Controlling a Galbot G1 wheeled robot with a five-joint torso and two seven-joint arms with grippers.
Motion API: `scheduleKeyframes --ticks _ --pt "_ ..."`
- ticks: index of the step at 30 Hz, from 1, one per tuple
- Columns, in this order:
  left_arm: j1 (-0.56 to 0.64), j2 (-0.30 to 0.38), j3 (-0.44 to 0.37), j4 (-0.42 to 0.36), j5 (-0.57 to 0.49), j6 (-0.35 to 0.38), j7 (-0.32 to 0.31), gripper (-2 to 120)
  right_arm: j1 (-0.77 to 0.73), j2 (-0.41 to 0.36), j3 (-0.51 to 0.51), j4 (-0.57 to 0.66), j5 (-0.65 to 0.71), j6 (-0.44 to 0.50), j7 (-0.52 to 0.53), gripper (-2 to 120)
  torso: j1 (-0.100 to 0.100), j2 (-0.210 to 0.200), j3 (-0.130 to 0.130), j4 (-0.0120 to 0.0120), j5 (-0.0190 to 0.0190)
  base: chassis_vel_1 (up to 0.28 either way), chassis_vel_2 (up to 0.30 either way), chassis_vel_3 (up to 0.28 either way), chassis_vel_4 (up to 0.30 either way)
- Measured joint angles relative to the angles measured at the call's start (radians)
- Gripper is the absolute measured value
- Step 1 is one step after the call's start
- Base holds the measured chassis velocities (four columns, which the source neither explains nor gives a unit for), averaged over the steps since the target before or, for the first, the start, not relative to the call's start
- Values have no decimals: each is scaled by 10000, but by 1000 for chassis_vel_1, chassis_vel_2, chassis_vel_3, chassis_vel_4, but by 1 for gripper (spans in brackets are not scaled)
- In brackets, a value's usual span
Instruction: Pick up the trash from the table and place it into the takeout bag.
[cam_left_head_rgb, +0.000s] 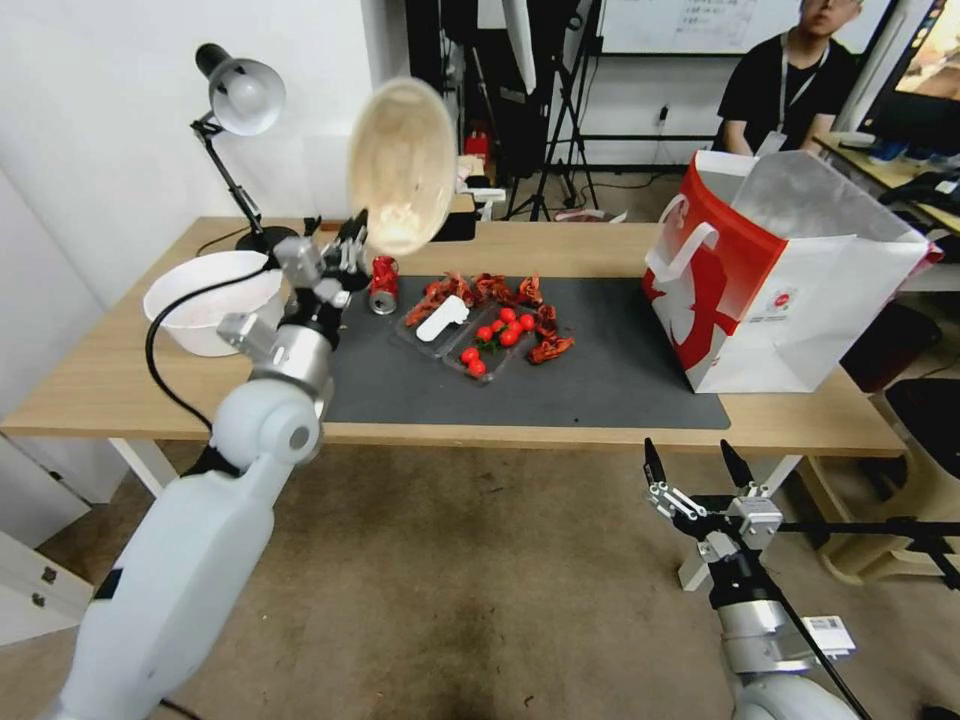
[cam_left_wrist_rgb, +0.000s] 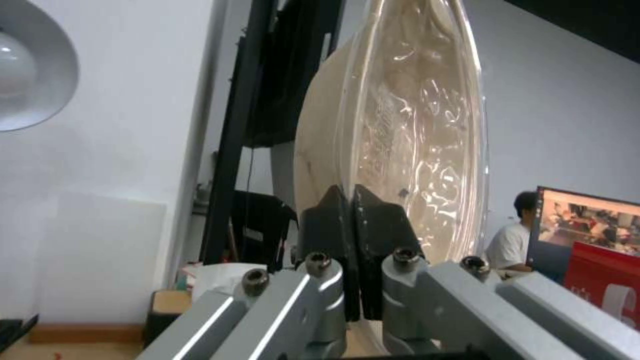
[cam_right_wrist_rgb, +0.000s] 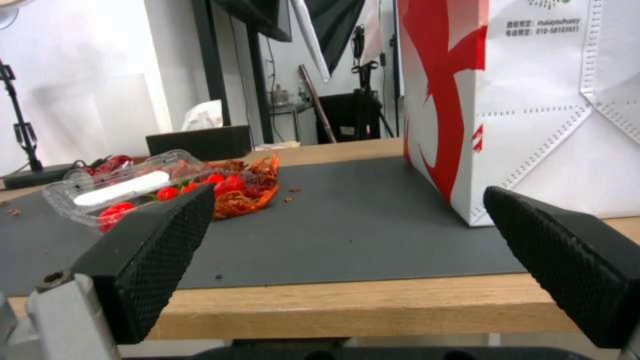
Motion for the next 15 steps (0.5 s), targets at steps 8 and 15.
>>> scheduleKeyframes --ticks 8,15 --pt "-1236 -270 989 841 291 -2 336 0 -67 72 38 89 -120 1 -1 100 0 0 0 1 2 0 0 0 0" --pt "-3022 -802 2354 2032 176 -1 581 0 -213 182 95 200 -194 14 1 100 0 0 1 1 1 0 0 0 0"
